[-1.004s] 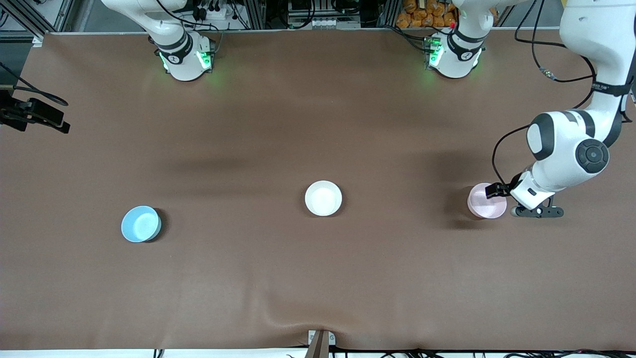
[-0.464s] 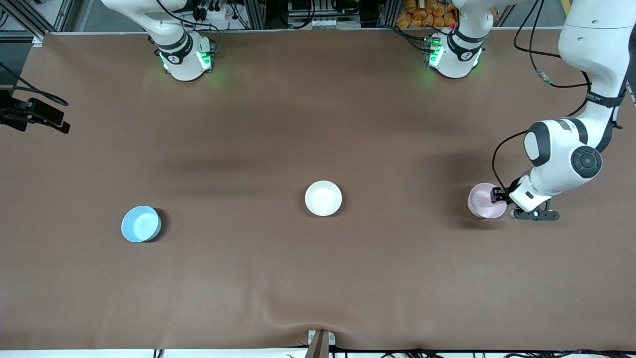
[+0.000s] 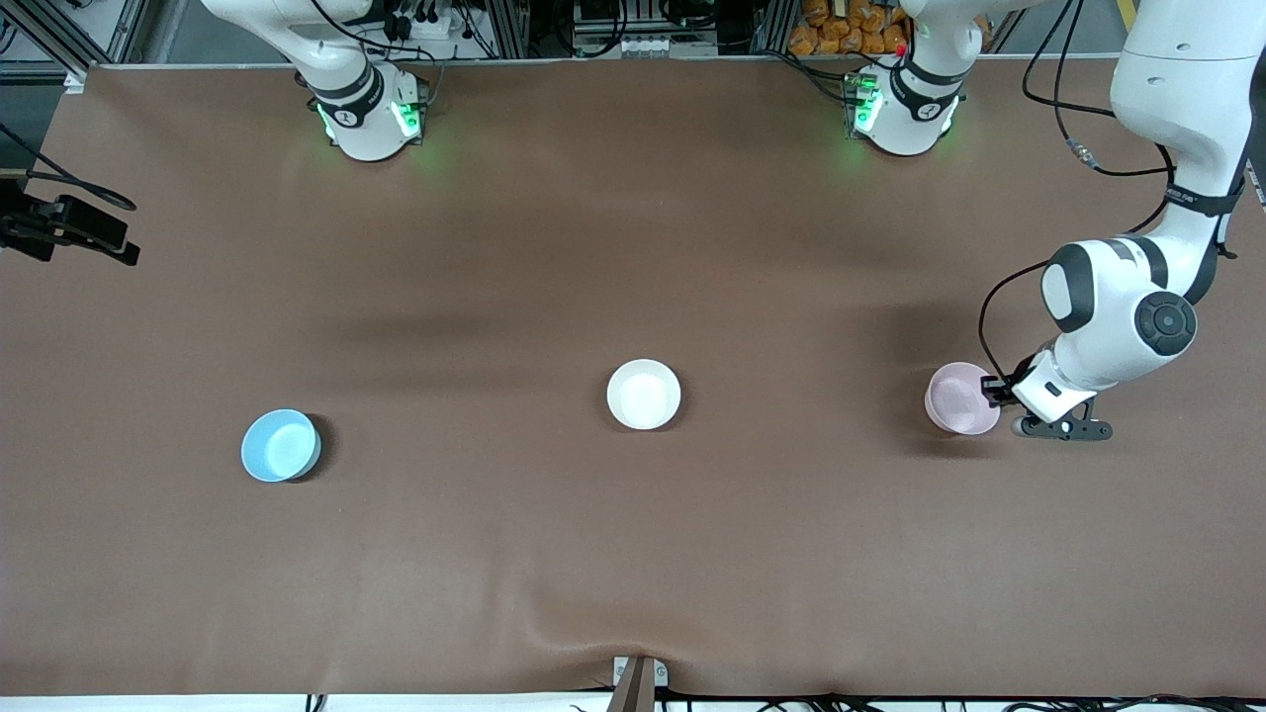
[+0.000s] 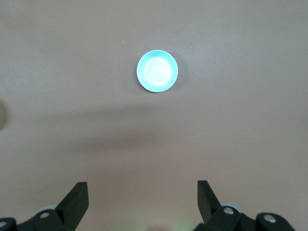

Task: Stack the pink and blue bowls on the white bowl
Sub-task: 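Carry the pink bowl with the left gripper over the white bowl, then lower the pink bowl into the white bowl while the right gripper reaches out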

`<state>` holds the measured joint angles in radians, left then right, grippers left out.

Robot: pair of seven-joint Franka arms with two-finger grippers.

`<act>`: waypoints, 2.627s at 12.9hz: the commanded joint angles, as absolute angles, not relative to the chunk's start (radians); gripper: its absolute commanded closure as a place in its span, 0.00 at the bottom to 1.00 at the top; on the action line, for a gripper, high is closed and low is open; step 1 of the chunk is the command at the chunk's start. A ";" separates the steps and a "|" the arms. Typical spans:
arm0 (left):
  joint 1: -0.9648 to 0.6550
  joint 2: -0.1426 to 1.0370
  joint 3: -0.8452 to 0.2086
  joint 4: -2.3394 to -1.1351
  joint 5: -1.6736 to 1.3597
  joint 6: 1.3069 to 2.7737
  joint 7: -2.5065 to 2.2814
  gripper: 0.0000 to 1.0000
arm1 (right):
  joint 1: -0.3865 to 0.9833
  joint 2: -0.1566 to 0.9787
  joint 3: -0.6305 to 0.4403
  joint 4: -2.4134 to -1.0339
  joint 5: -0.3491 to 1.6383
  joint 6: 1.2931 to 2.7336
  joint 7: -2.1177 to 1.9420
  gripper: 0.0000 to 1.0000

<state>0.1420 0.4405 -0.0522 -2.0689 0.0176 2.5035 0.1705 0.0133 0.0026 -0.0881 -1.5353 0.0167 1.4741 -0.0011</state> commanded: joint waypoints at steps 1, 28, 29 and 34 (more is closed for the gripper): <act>0.161 0.407 -0.066 -2.060 0.025 2.487 0.178 1.00 | 0.018 -0.002 -0.086 -1.525 -0.002 1.468 0.011 0.00; -0.454 0.683 -0.230 -1.491 -0.031 2.198 -0.741 1.00 | 0.028 0.078 -0.086 -1.536 0.008 1.483 0.011 0.00; -0.454 0.693 -0.230 -1.490 -0.032 2.207 -0.741 1.00 | 0.031 0.087 -0.086 -1.531 0.003 1.489 0.011 0.00; -0.456 0.707 -0.230 -1.489 -0.046 2.259 -0.736 1.00 | 0.034 0.109 -0.086 -1.531 0.005 1.529 0.011 0.00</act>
